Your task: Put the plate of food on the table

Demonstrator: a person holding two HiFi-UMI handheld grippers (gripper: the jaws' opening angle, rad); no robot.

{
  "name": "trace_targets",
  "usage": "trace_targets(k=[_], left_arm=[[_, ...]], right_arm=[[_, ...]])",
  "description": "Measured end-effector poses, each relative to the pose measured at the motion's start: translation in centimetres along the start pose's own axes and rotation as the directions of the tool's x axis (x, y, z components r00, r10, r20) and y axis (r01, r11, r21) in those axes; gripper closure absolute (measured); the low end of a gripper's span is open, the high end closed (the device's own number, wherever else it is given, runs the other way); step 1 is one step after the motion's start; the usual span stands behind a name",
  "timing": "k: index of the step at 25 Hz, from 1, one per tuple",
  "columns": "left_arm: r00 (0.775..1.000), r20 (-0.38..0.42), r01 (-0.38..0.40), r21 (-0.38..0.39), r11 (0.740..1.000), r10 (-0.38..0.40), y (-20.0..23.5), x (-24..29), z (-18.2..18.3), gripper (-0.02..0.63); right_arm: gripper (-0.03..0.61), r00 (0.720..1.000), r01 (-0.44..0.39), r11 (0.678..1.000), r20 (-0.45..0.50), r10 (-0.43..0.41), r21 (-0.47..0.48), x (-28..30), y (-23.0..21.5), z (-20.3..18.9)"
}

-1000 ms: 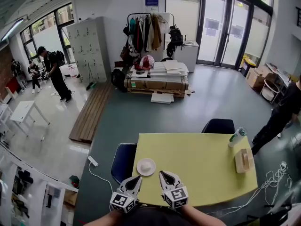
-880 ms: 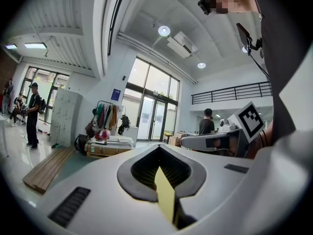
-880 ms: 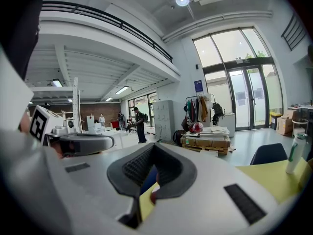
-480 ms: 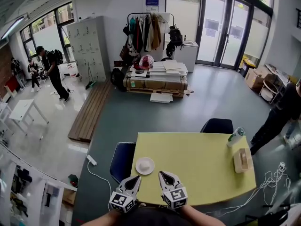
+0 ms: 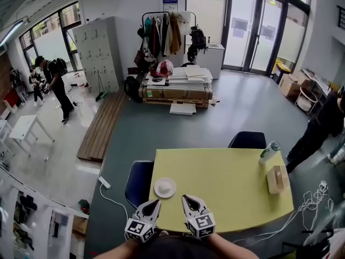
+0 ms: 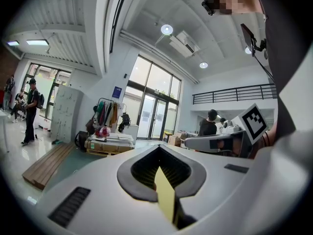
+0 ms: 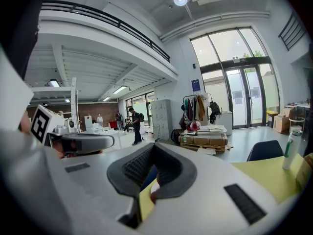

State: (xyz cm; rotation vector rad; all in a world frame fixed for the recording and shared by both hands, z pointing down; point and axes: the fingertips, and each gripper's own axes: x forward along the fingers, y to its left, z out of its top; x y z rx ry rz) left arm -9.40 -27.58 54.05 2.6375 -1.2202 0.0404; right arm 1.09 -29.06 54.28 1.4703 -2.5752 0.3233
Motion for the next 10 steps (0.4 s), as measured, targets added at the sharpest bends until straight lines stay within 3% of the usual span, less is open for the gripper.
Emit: trace_targets(k=[10], left_arm=[[1.0, -0.002, -0.019, -0.009, 1.0, 0.019, 0.71, -0.1, -0.26, 0.604]], right_arm=[[0.568, 1.0, 0.003, 1.0, 0.001, -0.003, 0.004, 0.29, 0.0, 0.08]])
